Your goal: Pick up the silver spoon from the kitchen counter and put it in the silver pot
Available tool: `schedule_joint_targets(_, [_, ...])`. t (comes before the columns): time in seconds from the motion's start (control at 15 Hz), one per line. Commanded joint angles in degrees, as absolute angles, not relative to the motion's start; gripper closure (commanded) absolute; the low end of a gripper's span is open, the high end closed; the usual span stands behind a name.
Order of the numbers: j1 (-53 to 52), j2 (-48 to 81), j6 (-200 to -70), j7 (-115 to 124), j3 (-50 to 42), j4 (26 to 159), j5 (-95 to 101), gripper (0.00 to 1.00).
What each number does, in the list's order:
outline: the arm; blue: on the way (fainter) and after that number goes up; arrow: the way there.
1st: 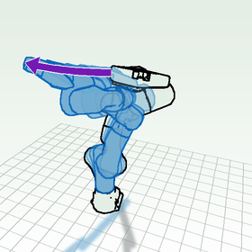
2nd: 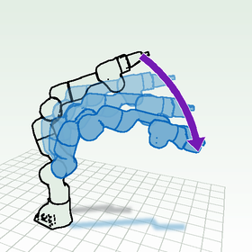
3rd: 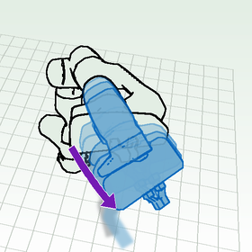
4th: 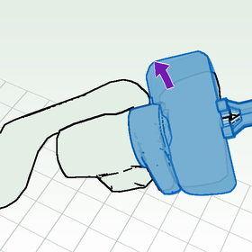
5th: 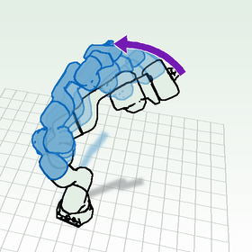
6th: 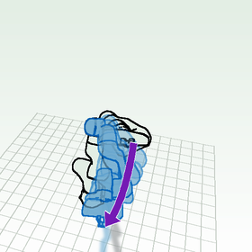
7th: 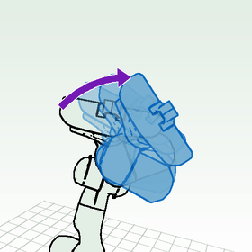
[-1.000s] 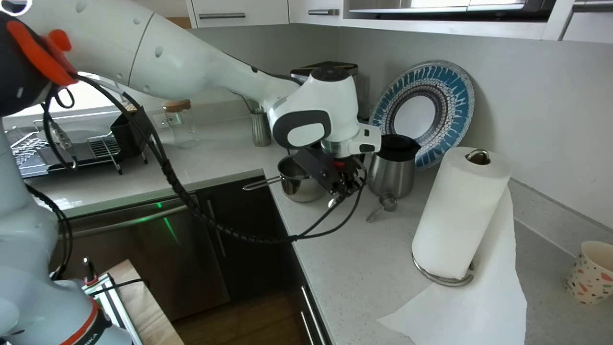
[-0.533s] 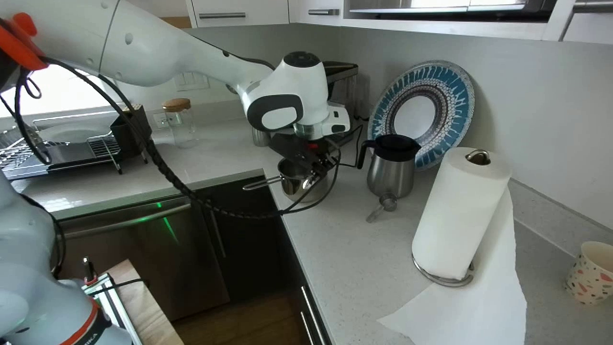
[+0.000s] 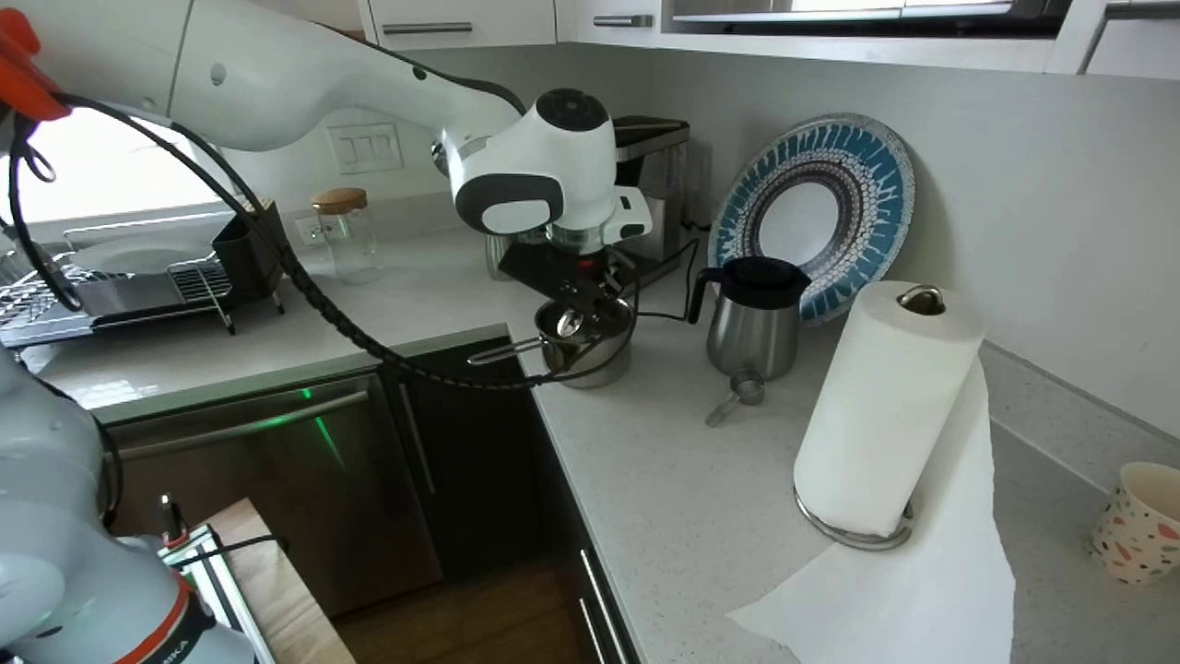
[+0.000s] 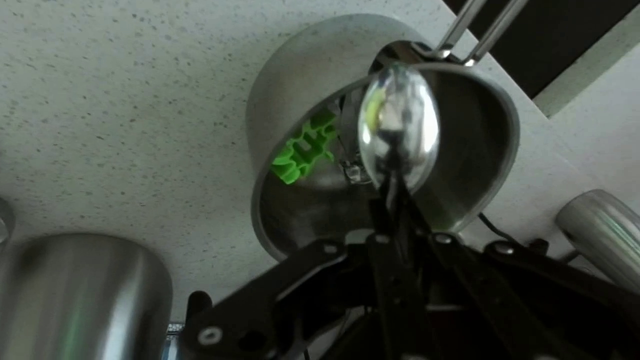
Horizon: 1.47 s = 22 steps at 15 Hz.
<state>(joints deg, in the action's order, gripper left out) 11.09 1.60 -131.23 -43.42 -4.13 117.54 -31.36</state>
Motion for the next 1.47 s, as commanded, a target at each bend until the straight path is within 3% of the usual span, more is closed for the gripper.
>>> schedule_joint_targets(0.0, [10.3, 3.7, -130.0, -46.9, -5.2, 116.0, -37.1, 0.98])
schedule_joint_targets(0.4, [10.5, 8.0, -130.2, -47.7, -4.4, 113.6, -41.3, 0.98])
schedule_joint_targets(0.47, [10.5, 8.5, -130.3, -47.4, -4.3, 113.4, -41.3, 0.66])
schedule_joint_targets(0.53, [10.6, 8.9, -130.3, -47.3, -4.2, 113.2, -41.4, 0.65])
schedule_joint_targets(0.67, [10.6, 8.9, -130.4, -45.2, -4.4, 113.2, -39.8, 0.52])
schedule_joint_targets(1.13, [12.5, 4.3, -149.1, -40.5, -8.1, 119.8, -37.1, 0.0])
schedule_joint_targets(1.27, [13.4, 5.4, -154.9, -38.6, -10.2, 121.3, -32.1, 0.0])
schedule_joint_targets(1.4, [13.1, 5.9, -151.8, -41.1, -9.6, 118.9, -35.6, 0.0])
